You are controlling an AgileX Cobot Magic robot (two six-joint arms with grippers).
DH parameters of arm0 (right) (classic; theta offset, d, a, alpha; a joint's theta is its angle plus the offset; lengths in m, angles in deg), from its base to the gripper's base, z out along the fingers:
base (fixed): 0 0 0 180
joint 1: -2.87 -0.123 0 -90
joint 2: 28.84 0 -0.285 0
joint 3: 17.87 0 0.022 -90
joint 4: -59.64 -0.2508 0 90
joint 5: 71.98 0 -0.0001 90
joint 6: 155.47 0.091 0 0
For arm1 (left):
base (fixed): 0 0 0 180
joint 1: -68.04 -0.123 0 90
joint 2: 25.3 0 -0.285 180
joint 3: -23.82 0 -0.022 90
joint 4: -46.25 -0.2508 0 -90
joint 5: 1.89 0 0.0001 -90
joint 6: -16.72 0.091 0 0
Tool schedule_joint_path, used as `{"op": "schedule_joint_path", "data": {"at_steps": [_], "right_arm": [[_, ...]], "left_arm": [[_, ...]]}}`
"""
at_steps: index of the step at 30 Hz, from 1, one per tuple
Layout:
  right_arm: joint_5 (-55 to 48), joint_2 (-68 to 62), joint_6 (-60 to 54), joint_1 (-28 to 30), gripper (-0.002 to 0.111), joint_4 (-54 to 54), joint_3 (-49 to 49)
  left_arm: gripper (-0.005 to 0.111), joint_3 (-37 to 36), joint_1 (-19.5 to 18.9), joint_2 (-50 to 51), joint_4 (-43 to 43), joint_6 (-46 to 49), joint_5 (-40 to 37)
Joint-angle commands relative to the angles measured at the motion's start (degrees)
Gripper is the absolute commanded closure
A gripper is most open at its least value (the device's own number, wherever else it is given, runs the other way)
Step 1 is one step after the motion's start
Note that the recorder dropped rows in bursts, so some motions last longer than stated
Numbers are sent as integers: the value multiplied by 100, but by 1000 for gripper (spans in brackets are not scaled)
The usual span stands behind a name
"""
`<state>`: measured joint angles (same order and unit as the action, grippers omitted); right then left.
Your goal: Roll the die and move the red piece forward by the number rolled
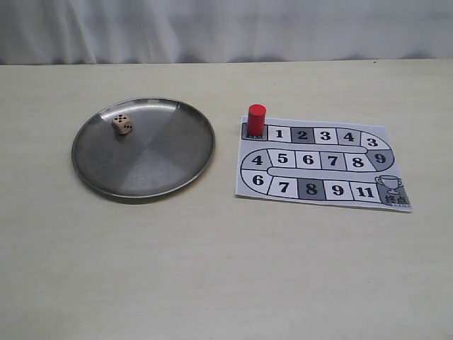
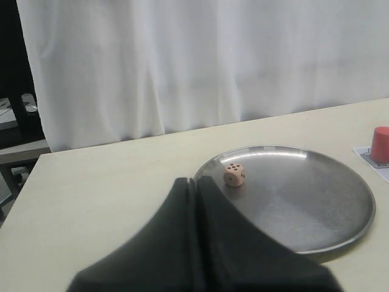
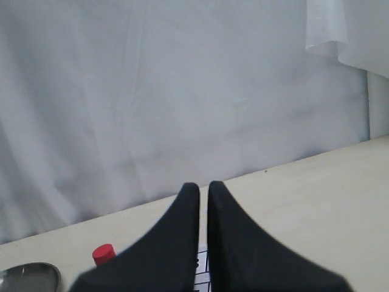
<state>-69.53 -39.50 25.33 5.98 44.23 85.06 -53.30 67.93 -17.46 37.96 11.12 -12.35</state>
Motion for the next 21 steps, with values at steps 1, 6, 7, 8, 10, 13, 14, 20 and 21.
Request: {"op": "schedule_joint_path", "data": {"at_steps": [1,6,7,8,10,13,14,20,21], "right_arm": [[177,-174,-114,4,104,-39,-15],[-56,-1199,-114,4,104,-39,112],[-56,-1523,-114,4,104,-39,187],[-38,-1798,-114,4,104,-39,231],[21,-2547,-114,4,104,-39,341],[-50,-3638,13,4,104,-39,616],[-156,-4020,49,-17,104,-39,721],[-11,-6003,57,-1375,104,-39,1513],[111,-6311,21,-1735,104,-39,1723]], "left_arm": [[107,-10,14,-6,0,-5,52],[107,-10,14,-6,0,-5,52],[107,-10,14,-6,0,-5,52],[107,-10,14,-6,0,-5,52],[107,-10,14,-6,0,-5,52],[107,-10,14,-6,0,-5,52],[107,-10,14,-6,0,-5,52],[107,-10,14,-6,0,-5,52],[107,-10,14,-6,0,-5,52]]}}
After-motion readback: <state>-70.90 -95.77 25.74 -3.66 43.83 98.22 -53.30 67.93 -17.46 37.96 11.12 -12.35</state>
